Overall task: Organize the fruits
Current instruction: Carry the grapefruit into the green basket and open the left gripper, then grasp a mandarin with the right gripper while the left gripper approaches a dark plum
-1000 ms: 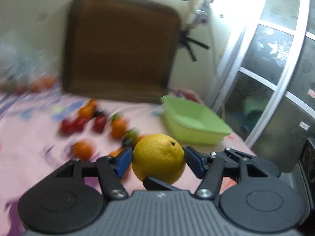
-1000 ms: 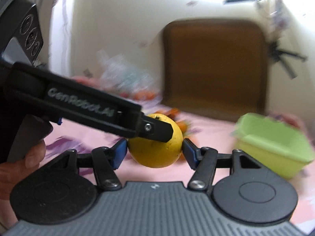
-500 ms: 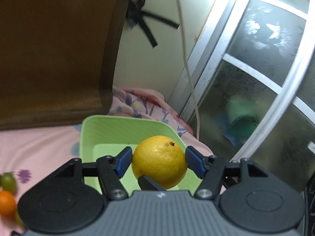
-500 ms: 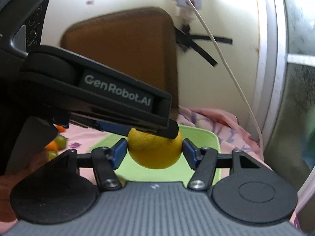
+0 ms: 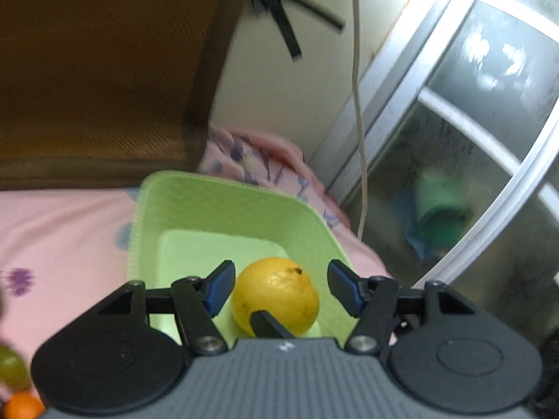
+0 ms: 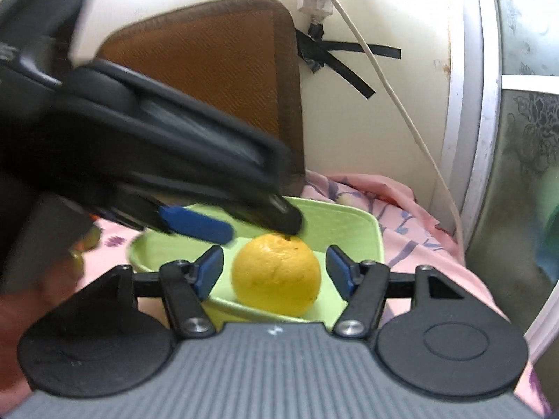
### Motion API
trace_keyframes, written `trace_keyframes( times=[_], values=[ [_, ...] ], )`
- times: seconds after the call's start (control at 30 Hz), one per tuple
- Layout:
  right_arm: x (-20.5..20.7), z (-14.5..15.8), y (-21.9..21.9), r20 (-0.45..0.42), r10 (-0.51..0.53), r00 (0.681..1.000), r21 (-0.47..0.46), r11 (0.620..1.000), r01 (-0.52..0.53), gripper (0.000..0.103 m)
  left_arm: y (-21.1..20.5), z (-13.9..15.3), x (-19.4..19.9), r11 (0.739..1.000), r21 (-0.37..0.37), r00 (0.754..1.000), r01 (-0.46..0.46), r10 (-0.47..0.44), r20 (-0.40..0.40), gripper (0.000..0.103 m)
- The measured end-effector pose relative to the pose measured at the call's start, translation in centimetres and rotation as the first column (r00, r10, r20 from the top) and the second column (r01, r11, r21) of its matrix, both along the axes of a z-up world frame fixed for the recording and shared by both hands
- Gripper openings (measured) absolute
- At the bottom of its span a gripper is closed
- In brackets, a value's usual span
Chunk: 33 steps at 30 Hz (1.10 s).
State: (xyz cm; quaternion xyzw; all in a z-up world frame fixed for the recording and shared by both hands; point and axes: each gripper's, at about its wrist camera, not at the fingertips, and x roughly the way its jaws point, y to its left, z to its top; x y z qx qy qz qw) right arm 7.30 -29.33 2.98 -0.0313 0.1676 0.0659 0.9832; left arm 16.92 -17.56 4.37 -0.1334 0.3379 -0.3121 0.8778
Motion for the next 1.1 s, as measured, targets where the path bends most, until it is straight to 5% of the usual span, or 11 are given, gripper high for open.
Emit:
trace_keyframes(
  times=[0.17, 0.3, 0.53, 0.67, 0.73, 0.83, 0.97, 1.1],
  values=[
    [-2.9, 0.5, 1.1, 0.138, 0.01, 0.99, -0.002, 1.0, -0.01, 0.069, 8.1, 3.9, -7.2, 0.995, -0.046, 0.98, -0.093, 0.1, 0.172, 0.069],
    [-4.3, 0.7, 1.9, 0.203, 0.0, 0.979, 0.022, 1.0, -0.004, 0.079, 14.9, 5.0, -12.7, 0.969, 0.027, 0.931, -0.245, 0.227, 0.285, 0.071],
    [-6.6, 0.3, 4.5, 0.153, -0.008, 0.988, 0.143, 0.99, -0.014, 0.095, 22.5, 1.7, -16.4, 0.926, 0.066, 0.909, -0.372, 0.349, 0.227, 0.071],
    [-7.9, -0.1, 7.2, 0.058, 0.05, 0.997, 0.178, 0.982, -0.059, 0.095, 23.0, -0.8, -16.0, 0.94, 0.051, 0.931, -0.336, 0.323, 0.171, 0.071],
    [-8.2, -0.6, 8.7, 0.016, 0.077, 0.997, 0.164, 0.983, -0.079, 0.093, 22.3, -1.6, -15.9, 0.95, 0.067, 0.941, -0.304, 0.288, 0.175, 0.071],
    [-7.8, -0.9, 10.1, -0.034, 0.076, 0.997, 0.133, 0.989, -0.071, 0.076, 21.5, -2.9, -15.9, 0.962, 0.098, 0.955, -0.254, 0.233, 0.184, 0.071],
    [-6.7, -1.6, 8.9, -0.109, 0.037, 0.993, 0.22, 0.975, -0.012, 0.057, 20.7, -4.7, -16.1, 0.969, 0.137, 0.971, -0.204, 0.183, 0.151, 0.066],
    [-6.6, -2.2, 6.9, -0.157, 0.043, 0.987, 0.329, 0.944, 0.011, 0.052, 20.4, -4.6, -17.1, 0.971, 0.14, 0.966, -0.195, 0.166, 0.198, 0.068]
  ],
)
